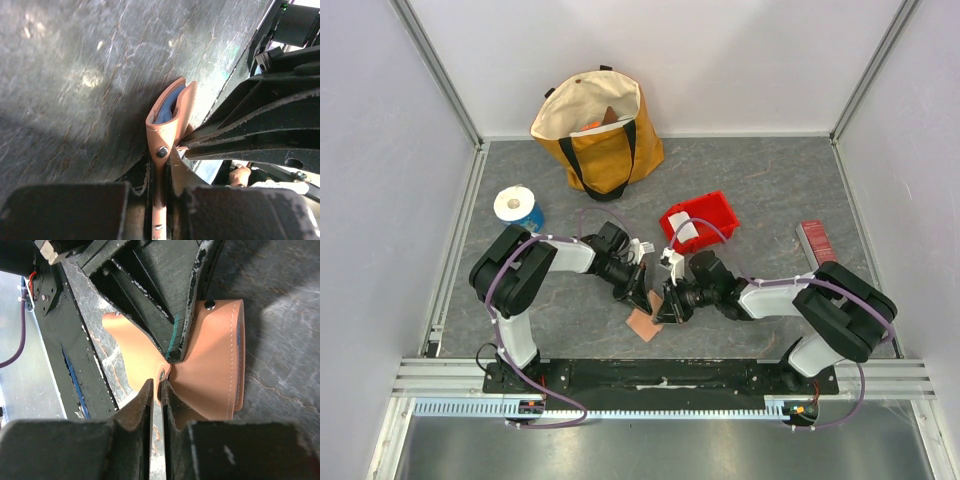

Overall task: Put the credit cards into the card holder
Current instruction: Open the card holder, then place the card holder at the center of the board.

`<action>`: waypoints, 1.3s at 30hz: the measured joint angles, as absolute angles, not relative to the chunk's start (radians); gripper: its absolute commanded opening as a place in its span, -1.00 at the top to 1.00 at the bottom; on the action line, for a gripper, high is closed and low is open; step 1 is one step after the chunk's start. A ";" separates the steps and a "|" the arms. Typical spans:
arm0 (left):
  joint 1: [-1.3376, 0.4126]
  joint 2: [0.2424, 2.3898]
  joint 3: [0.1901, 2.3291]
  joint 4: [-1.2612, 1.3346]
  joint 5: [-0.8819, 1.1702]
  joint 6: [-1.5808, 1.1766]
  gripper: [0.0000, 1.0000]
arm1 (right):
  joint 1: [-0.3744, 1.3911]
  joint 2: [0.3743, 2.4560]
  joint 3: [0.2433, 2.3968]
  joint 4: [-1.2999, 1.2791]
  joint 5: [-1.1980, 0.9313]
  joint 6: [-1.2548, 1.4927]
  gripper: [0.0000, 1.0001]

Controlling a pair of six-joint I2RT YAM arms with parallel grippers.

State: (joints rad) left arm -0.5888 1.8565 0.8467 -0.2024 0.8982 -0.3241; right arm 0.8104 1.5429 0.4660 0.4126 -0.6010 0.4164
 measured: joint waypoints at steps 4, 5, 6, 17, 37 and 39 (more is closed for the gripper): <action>-0.574 1.856 0.826 -0.210 0.906 -0.370 0.97 | 0.843 1.550 0.493 0.370 -0.590 0.391 0.79; -0.570 1.856 0.821 -0.211 0.908 -0.378 0.96 | 0.851 1.550 0.498 0.363 -0.585 0.387 0.79; -0.566 1.856 0.815 -0.212 0.914 -0.385 0.96 | 0.860 1.550 0.503 0.355 -0.577 0.384 0.79; -0.545 1.856 0.795 -0.182 0.921 -0.442 0.96 | 0.940 1.526 0.574 0.170 -0.532 0.322 0.48; -0.515 1.783 0.733 0.033 0.820 -0.507 -0.02 | 0.944 1.420 0.605 -0.118 -0.163 0.536 0.42; -0.519 1.752 0.730 0.037 0.797 -0.521 -0.10 | 0.939 1.386 0.606 -0.130 -0.125 0.574 0.39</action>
State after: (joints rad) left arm -0.5194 1.7519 0.7296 0.0368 0.7975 -0.5213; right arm 0.9394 1.3857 0.6060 -0.1295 -0.1249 0.5743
